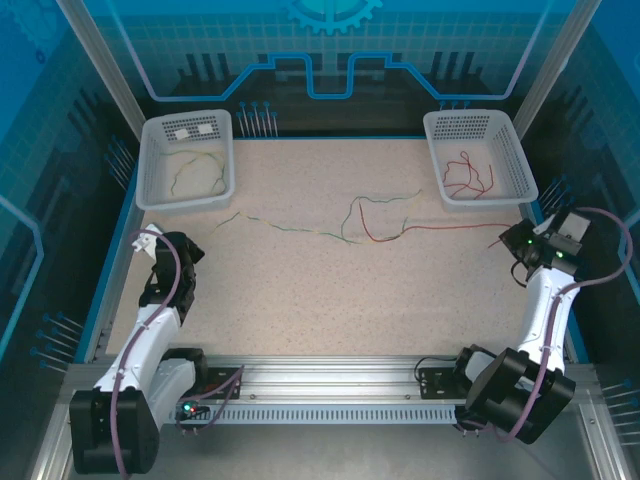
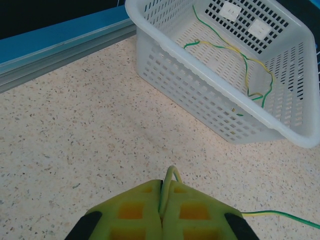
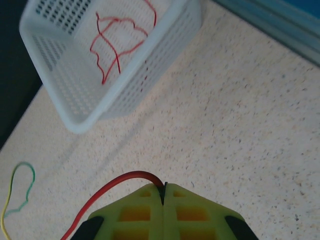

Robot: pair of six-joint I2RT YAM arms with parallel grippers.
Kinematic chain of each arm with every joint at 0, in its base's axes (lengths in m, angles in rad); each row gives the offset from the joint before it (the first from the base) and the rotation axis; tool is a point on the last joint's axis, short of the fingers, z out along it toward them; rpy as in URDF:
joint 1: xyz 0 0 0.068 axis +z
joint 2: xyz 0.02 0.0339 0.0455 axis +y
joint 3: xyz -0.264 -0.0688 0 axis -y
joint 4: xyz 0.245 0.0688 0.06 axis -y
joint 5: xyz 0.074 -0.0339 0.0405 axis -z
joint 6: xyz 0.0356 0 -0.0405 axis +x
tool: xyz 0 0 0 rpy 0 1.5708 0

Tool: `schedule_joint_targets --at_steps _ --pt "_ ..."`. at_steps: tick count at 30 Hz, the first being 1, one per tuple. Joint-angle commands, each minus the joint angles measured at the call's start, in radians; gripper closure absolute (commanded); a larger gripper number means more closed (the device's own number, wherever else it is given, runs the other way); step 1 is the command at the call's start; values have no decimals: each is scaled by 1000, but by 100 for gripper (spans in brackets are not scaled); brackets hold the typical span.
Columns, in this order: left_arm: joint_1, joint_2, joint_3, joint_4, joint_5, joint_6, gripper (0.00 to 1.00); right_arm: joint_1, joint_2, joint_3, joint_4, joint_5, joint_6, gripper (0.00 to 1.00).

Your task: Untangle the cables

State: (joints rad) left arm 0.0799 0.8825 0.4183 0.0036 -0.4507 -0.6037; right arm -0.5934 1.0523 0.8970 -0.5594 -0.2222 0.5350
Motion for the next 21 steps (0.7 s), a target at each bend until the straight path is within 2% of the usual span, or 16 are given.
schedule_joint_targets --at_steps 1,6,9,13,16,18,21 --pt "22 5 10 -4 -51 -19 100 -78 -27 38 3 -8 43 100" --pt "24 19 2 12 -40 -24 100 -153 -25 71 5 -46 43 100" --pt "24 19 0 27 -10 -22 100 -132 -20 69 28 -112 64 100" --pt "18 12 19 87 140 33 100 14 -29 61 37 -130 42 100" --pt "-22 16 55 106 254 81 100 165 -25 66 33 -129 -1 100" --pt "-74 23 83 100 286 117 100 271 -18 86 6 -92 -45 100" --pt "-165 50 134 56 270 180 100 422 -10 118 -36 40 -103 100"
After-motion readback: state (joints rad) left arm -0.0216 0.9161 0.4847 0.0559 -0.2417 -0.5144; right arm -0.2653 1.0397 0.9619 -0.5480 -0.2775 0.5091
